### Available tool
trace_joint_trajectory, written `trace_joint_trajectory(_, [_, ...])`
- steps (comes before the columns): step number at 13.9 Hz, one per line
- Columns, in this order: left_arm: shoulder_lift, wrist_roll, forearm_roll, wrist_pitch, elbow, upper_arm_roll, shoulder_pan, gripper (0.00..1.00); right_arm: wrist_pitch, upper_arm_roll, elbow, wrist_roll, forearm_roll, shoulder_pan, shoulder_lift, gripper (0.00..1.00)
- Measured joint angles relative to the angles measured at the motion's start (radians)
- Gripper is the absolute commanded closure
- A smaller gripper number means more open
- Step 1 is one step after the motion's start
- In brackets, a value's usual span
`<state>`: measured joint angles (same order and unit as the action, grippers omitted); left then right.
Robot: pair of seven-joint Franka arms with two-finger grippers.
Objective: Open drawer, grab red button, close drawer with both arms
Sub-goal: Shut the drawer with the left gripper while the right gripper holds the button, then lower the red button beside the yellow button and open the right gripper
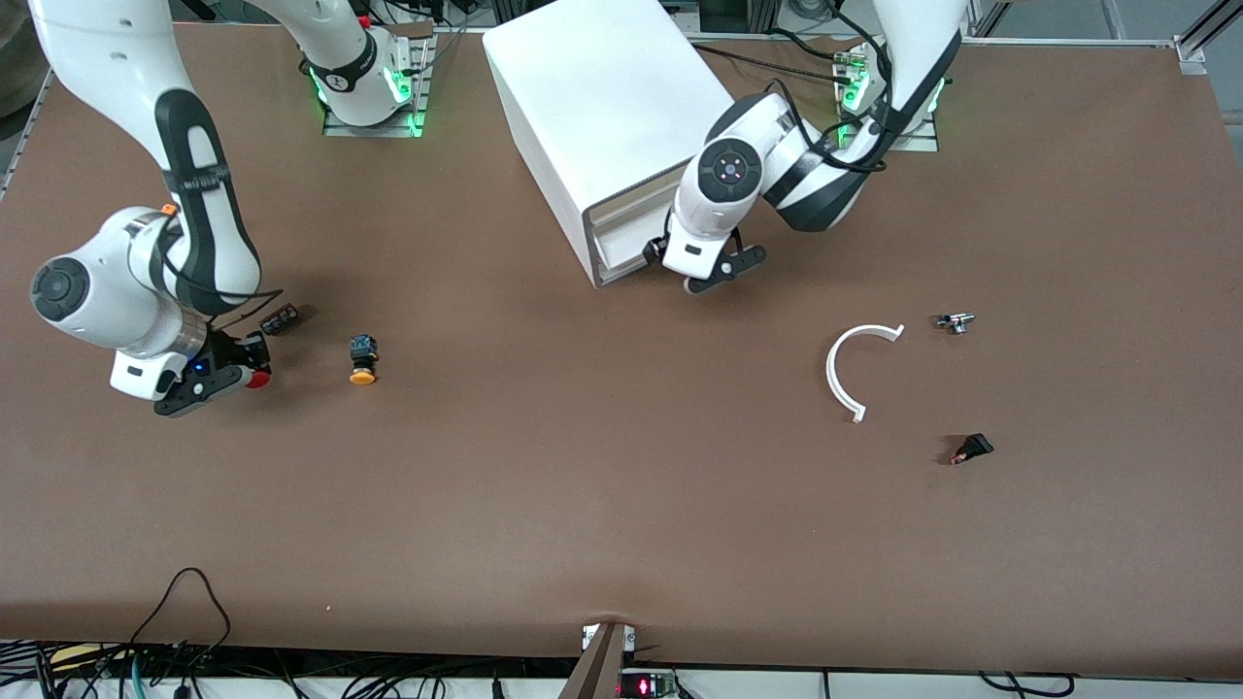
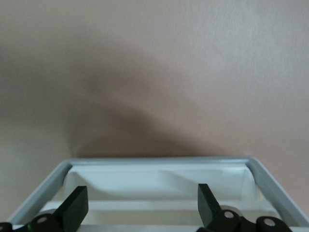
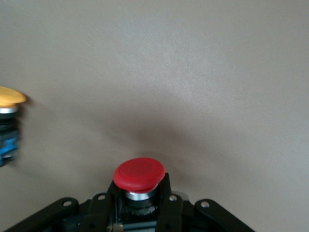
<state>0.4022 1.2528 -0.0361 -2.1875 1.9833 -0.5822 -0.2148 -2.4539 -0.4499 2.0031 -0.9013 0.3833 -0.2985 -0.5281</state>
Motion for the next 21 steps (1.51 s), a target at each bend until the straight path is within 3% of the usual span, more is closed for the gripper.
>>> trace_joint_trajectory(2, [0.0, 0.014, 0.0, 0.0, 0.01, -0.027, 0.0, 0.0, -0.026, 0.0, 0.0, -0.058, 0.057, 0.005, -0.043, 0.95])
trace_joint_trajectory(4, [0.0, 0.028, 0.0, 0.0, 0.016, -0.047, 0.0, 0.0, -0.034, 0.0, -0.003, -0.074, 0.075, 0.006, -0.055, 0.69])
trace_joint_trajectory(6, [-0.001, 0.042, 0.0, -0.001, 0.02, -0.057, 0.0, 0.0, -0.034, 0.0, -0.003, -0.074, 0.077, 0.007, -0.055, 0.12])
trace_joint_trajectory(7, [-0.001, 0.042, 0.0, -0.001, 0.02, -0.057, 0.001, 0.0, -0.034, 0.0, -0.003, -0.074, 0.078, 0.007, -0.055, 0.01])
trace_joint_trajectory(12, [-0.002, 0.052, 0.0, 0.002, 0.013, -0.06, 0.009, 0.0, 0.027, 0.006, -0.054, -0.018, 0.085, 0.0, -0.037, 0.01])
trace_joint_trajectory(16, [-0.007, -0.013, 0.001, 0.095, -0.086, -0.059, 0.099, 0.0, 0.164, -0.01, -0.11, 0.09, 0.075, -0.054, 0.019, 0.01])
trace_joint_trajectory(21, [-0.013, -0.208, 0.085, 0.192, -0.186, -0.058, 0.239, 0.0, 0.358, -0.051, -0.18, 0.404, -0.124, -0.201, 0.137, 0.01])
